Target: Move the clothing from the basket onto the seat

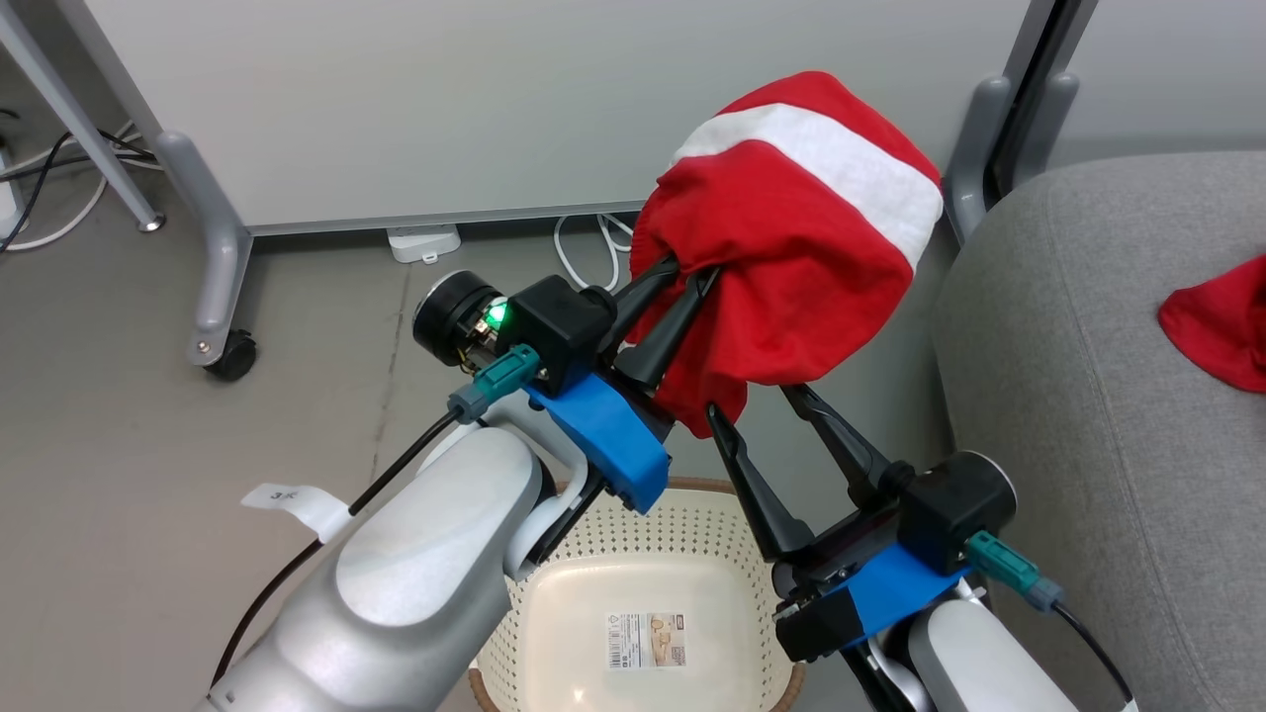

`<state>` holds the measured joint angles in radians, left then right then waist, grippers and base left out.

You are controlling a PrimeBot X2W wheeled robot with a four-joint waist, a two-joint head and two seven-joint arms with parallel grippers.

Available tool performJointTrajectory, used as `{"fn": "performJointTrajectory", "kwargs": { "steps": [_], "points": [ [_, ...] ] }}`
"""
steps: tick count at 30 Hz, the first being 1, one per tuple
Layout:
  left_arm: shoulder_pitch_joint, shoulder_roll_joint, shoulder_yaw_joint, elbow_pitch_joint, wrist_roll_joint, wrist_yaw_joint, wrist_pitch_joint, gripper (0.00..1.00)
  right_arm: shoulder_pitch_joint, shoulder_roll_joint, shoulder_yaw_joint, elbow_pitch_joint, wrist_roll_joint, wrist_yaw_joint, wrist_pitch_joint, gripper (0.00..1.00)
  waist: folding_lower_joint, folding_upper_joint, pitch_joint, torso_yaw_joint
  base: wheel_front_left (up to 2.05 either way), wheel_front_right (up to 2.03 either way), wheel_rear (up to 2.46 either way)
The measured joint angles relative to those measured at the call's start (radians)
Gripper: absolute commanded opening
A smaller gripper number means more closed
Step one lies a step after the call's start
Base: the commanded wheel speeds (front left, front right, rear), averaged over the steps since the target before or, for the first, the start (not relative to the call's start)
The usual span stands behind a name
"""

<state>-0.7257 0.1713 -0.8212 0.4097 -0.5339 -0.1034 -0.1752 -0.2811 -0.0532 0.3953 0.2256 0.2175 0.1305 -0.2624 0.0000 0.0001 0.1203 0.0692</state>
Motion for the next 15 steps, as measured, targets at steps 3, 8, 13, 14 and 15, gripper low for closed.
{"fn": "performJointTrajectory", "kwargs": {
  "steps": [3,8,13,14,15],
  "points": [
    [-0.002,-0.009,-0.006,0.005,0.000,0.000,-0.004,0.00,-0.021,0.002,-0.006,0.013,-0.005,0.000,0.000,1.00,0.0000,0.0000,0.000,0.008,0.00,0.00,0.00],
    [-0.006,-0.024,-0.019,0.016,0.000,-0.002,-0.013,0.00,-0.047,0.002,0.006,0.030,0.024,0.000,0.000,1.00,0.0000,0.0000,0.001,0.018,0.00,0.00,0.00],
    [-0.014,-0.040,-0.031,0.027,0.000,-0.003,-0.022,0.00,-0.071,0.003,0.016,0.057,0.049,0.000,0.000,1.00,0.0000,-0.0001,0.006,0.028,0.00,0.00,0.00],
    [-0.015,-0.044,-0.033,0.030,0.000,-0.003,-0.024,0.00,-0.078,0.003,0.013,0.064,0.050,0.000,0.000,1.00,0.0000,-0.0001,0.008,0.029,0.00,0.00,0.00],
    [-0.015,-0.047,-0.035,0.031,0.000,-0.003,-0.025,0.00,-0.085,0.003,0.009,0.073,0.051,0.000,0.000,1.00,0.0000,0.0000,0.010,0.031,0.00,0.00,0.00]
  ]
}}
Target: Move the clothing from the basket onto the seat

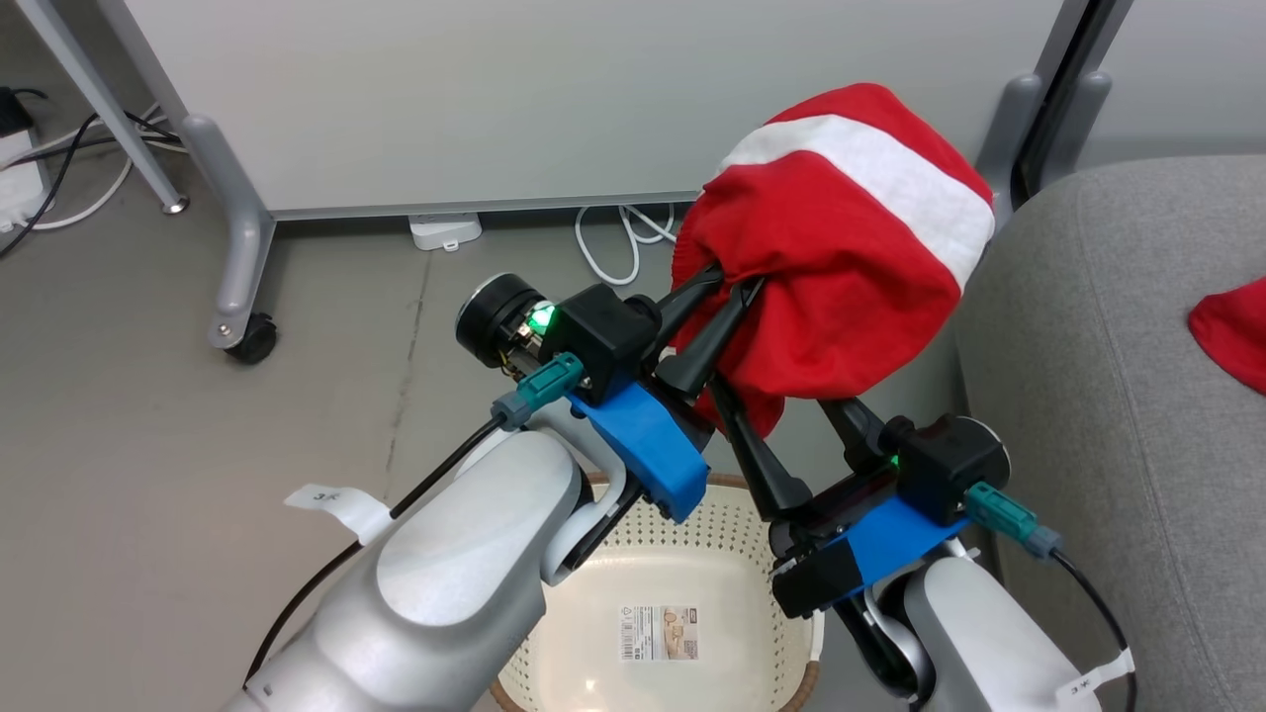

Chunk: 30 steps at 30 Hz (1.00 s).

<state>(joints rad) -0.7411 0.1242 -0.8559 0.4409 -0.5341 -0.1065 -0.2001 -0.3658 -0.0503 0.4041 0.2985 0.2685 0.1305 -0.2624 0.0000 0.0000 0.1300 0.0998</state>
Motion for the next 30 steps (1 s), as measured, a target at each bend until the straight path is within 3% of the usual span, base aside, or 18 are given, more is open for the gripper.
{"fn": "performJointTrajectory", "kwargs": {
  "steps": [10,11,12,30],
  "points": [
    [-0.024,-0.024,-0.018,0.016,-0.003,-0.005,-0.014,0.00,-0.100,0.000,-0.017,0.088,0.023,0.000,0.000,1.00,0.0000,0.0000,0.020,0.018,0.00,0.00,0.00],
    [-0.024,-0.025,-0.019,0.018,-0.003,-0.005,-0.016,0.00,-0.106,0.000,-0.018,0.094,0.029,0.000,0.000,0.42,0.0000,0.0000,0.020,0.019,0.00,0.00,0.00],
    [-0.024,-0.026,-0.020,0.021,-0.003,-0.005,-0.019,0.00,-0.109,0.000,-0.019,0.097,0.033,0.000,0.000,0.00,0.0000,0.0000,0.019,0.020,0.00,0.00,0.00],
    [-0.037,-0.031,-0.024,0.046,-0.006,-0.004,-0.039,0.00,-0.117,0.000,0.005,0.105,0.042,0.000,0.000,0.00,0.0000,0.0000,0.018,0.015,0.00,0.00,0.00]
  ]
}}
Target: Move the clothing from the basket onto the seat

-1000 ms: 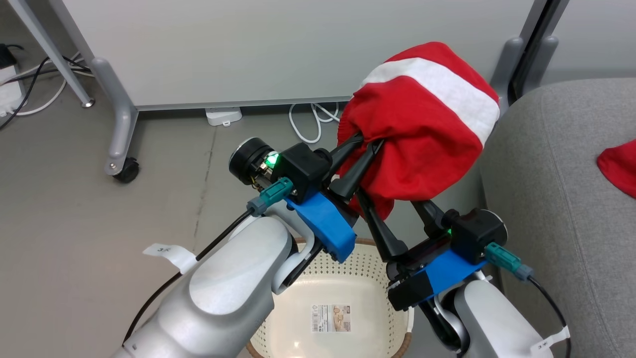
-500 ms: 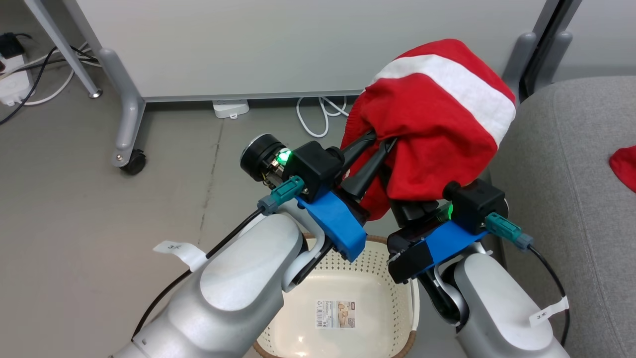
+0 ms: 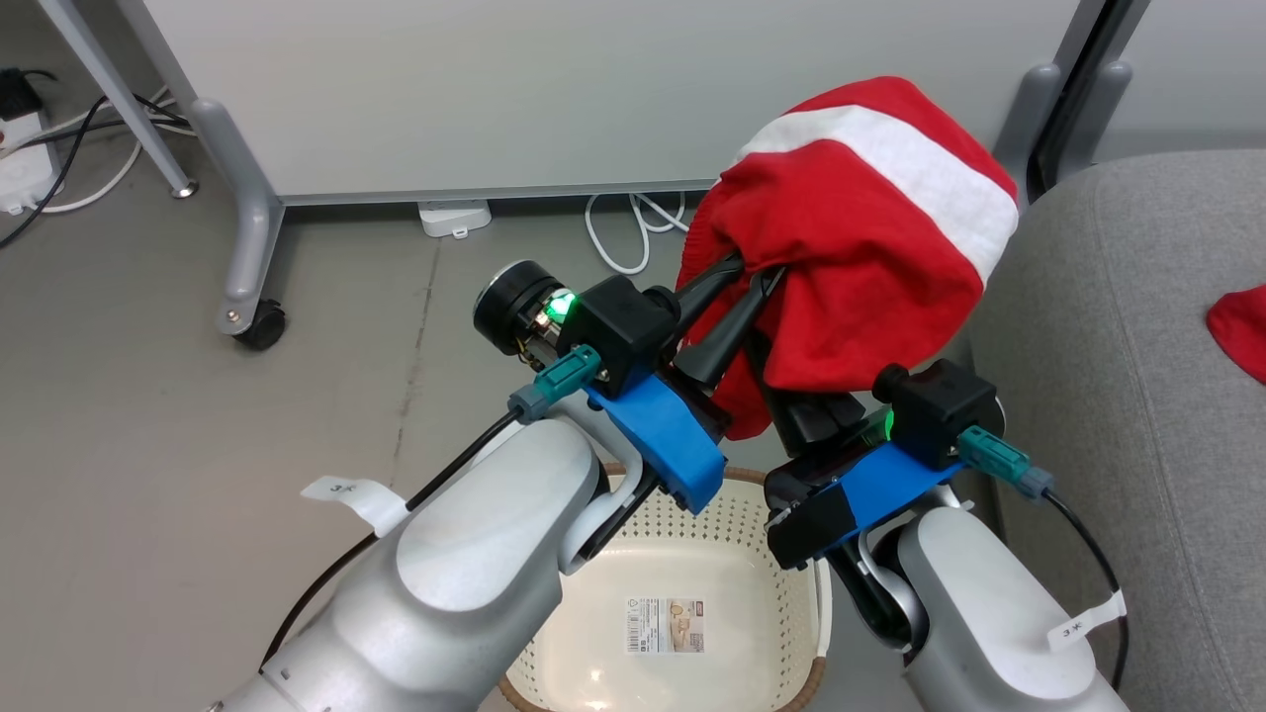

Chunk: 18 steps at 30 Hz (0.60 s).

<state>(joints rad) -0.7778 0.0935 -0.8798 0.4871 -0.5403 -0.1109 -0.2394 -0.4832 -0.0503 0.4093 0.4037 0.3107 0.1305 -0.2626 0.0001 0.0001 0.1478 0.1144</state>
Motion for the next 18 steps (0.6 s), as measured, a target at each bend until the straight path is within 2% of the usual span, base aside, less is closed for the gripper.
{"fn": "performJointTrajectory", "kwargs": {
  "steps": [7,8,9,10,18],
  "points": [
    [-0.005,0.002,-0.005,0.002,0.005,0.007,-0.004,0.00,0.000,0.000,0.001,-0.003,0.000,0.000,0.000,0.00,0.0000,0.0000,0.003,0.000,0.00,0.00,0.00],
    [-0.006,0.003,-0.004,0.002,0.006,0.009,-0.005,0.16,0.000,0.000,0.001,-0.004,0.000,0.000,0.000,0.00,0.0000,0.0000,0.004,0.000,0.00,0.00,0.00],
    [-0.007,0.003,-0.004,0.002,0.006,0.011,-0.005,0.73,0.000,0.000,0.001,-0.005,0.000,0.000,0.000,0.00,0.0000,0.0000,0.005,0.000,0.00,0.00,0.00],
    [-0.008,0.002,-0.004,0.002,0.007,0.014,-0.007,1.00,0.000,0.000,0.001,-0.006,0.000,0.000,0.000,0.00,0.0000,0.0000,0.005,0.000,0.00,0.00,0.00],
    [-0.015,0.006,-0.001,-0.002,0.024,0.030,-0.015,1.00,0.000,0.000,0.007,-0.007,0.000,0.000,0.000,0.00,0.0000,0.0000,0.004,-0.001,0.00,0.00,0.00]
  ]
}}
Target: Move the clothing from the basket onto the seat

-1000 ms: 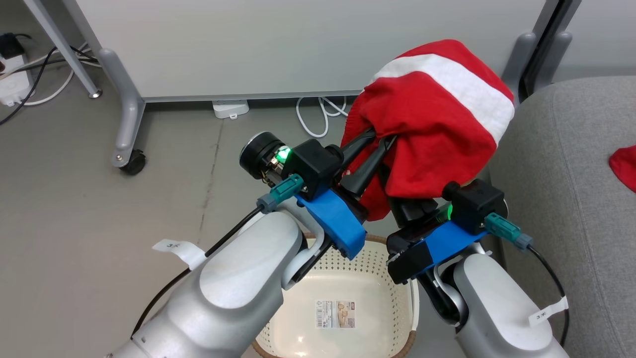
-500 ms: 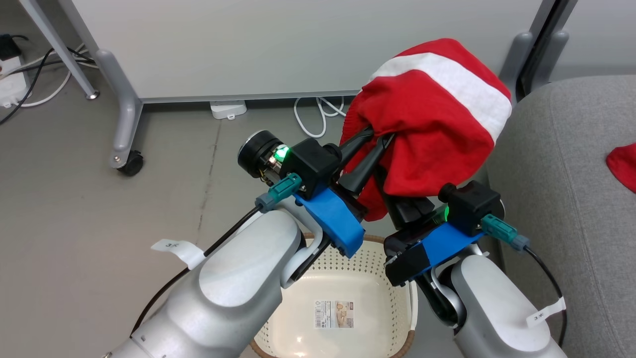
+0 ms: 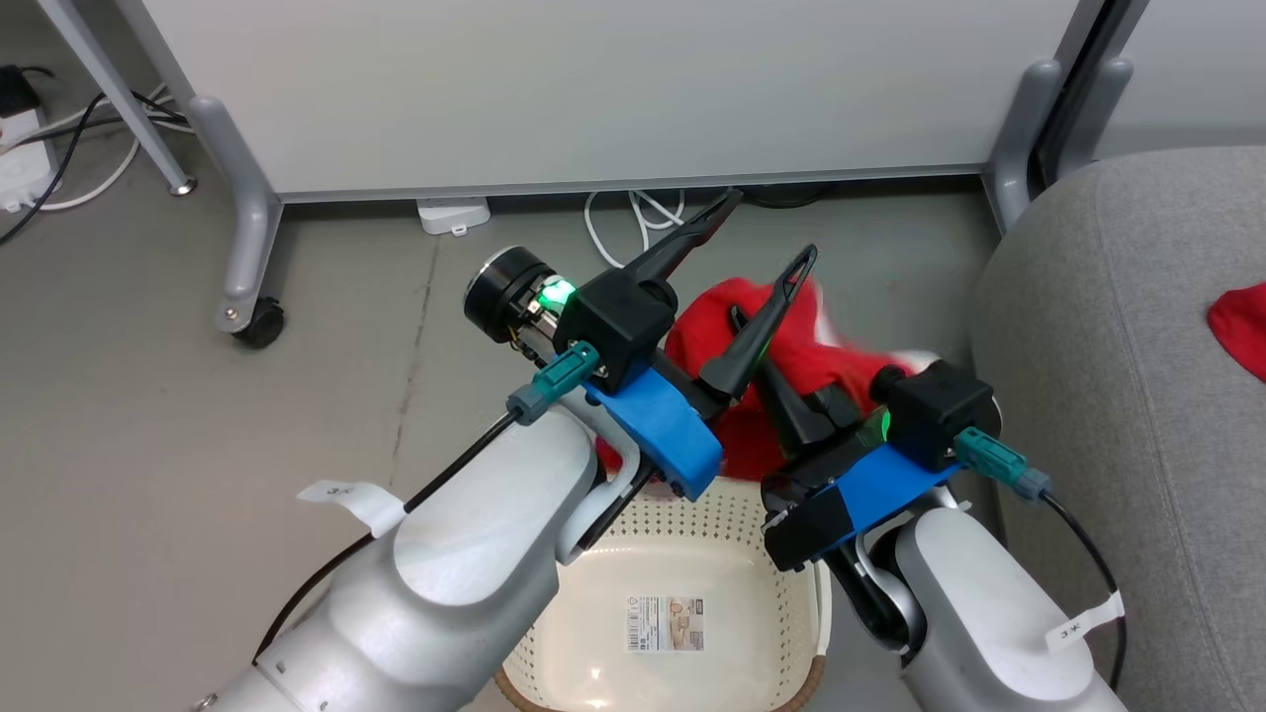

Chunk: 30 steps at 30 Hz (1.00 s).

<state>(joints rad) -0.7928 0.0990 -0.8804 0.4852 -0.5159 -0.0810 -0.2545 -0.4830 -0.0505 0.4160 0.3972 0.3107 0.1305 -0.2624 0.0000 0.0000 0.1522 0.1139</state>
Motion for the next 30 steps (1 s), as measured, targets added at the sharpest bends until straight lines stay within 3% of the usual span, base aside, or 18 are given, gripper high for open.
{"fn": "performJointTrajectory", "kwargs": {
  "steps": [13,30],
  "points": [
    [0.000,0.022,0.007,-0.016,0.016,0.014,-0.004,1.00,0.000,0.001,-0.020,-0.010,-0.014,0.000,0.000,0.00,0.0000,0.0000,0.018,-0.031,0.00,0.00,0.00],
    [0.029,0.051,0.002,-0.042,0.038,0.035,-0.007,1.00,-0.014,0.000,-0.156,-0.066,-0.128,0.000,0.000,0.00,0.0000,0.0000,0.077,-0.159,0.00,0.00,0.00]
  ]
}}
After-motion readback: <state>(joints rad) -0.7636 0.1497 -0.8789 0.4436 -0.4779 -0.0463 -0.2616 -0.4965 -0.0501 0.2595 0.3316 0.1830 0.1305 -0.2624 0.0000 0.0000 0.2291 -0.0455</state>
